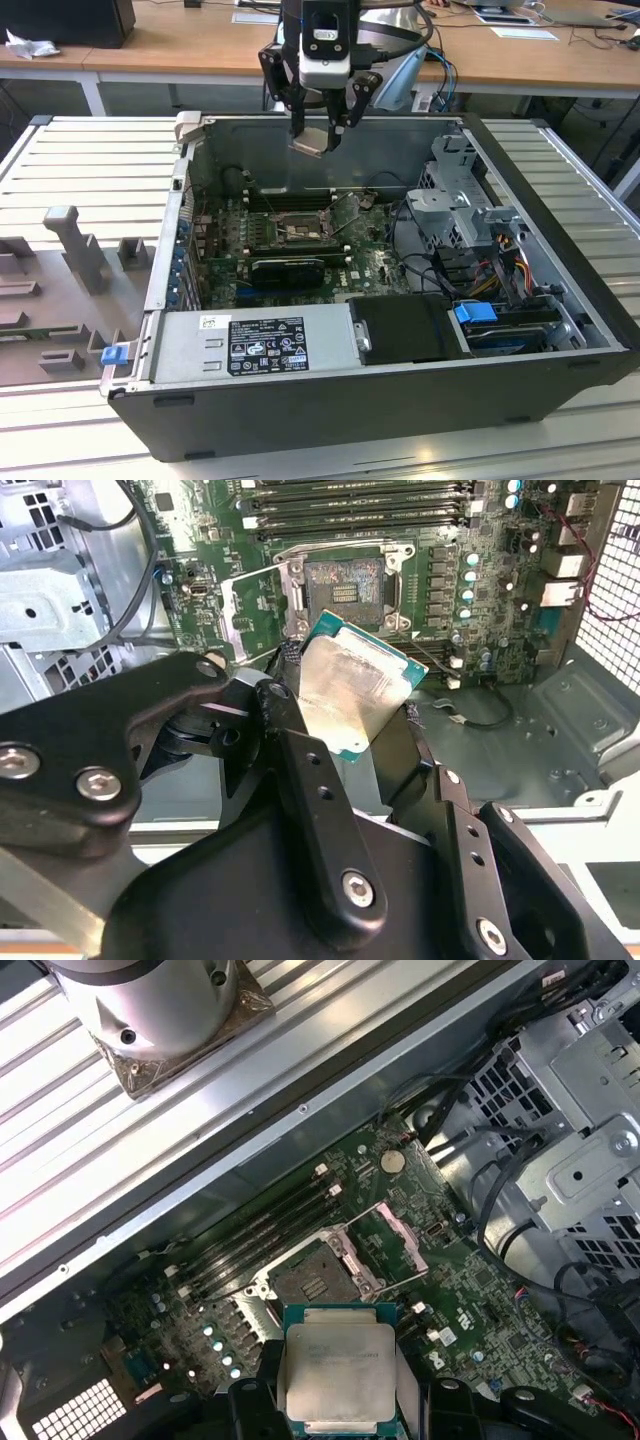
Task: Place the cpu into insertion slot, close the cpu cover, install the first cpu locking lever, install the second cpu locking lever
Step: 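Place the cpu into insertion slot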
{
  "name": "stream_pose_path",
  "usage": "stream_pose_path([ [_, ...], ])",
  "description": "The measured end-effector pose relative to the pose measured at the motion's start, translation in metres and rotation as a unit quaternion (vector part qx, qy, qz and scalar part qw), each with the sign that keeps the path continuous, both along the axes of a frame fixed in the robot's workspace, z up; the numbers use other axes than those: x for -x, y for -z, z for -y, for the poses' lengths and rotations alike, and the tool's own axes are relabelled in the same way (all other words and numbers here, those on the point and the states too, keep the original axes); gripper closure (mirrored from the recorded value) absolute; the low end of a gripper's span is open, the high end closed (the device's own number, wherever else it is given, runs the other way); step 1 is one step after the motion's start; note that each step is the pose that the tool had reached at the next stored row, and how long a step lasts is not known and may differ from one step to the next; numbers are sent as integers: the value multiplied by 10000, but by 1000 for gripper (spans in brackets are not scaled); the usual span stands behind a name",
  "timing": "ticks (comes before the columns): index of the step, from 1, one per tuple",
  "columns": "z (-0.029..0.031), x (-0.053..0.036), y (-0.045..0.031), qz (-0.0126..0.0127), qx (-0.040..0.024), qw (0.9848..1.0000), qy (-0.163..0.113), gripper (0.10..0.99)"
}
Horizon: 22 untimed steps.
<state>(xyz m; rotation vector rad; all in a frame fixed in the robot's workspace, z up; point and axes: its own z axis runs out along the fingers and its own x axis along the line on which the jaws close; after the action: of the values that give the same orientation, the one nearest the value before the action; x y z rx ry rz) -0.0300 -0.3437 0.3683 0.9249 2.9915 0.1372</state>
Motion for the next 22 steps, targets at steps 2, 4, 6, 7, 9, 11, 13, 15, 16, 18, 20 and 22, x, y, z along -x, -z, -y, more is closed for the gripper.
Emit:
stream_pose_path([
  [2, 0, -1, 2, 0, -1, 10000, 36, 557],
  [4, 0, 0, 4, 0, 0, 10000, 88, 557],
  [6, 0, 0, 6, 0, 0, 9999, 138, 557],
  [7, 0, 0, 7, 0, 0, 9999, 171, 557],
  [9, 0, 0, 10, 0, 0, 9994, 336, 557],
  [11, 0, 0, 13, 1, -1, 9989, 479, 557],
  [13, 0, 0, 15, 0, 0, 9984, 558, 557],
  [15, 0, 0, 16, 1, 0, 9980, 630, 557],
  [16, 0, 0, 17, 0, 0, 9977, 683, 557],
  [18, 0, 0, 19, 0, 0, 9970, 771, 557],
  [20, 0, 0, 21, 0, 0, 9963, 859, 557],
  [22, 0, 0, 24, 0, 0, 9949, 1008, 557],
])
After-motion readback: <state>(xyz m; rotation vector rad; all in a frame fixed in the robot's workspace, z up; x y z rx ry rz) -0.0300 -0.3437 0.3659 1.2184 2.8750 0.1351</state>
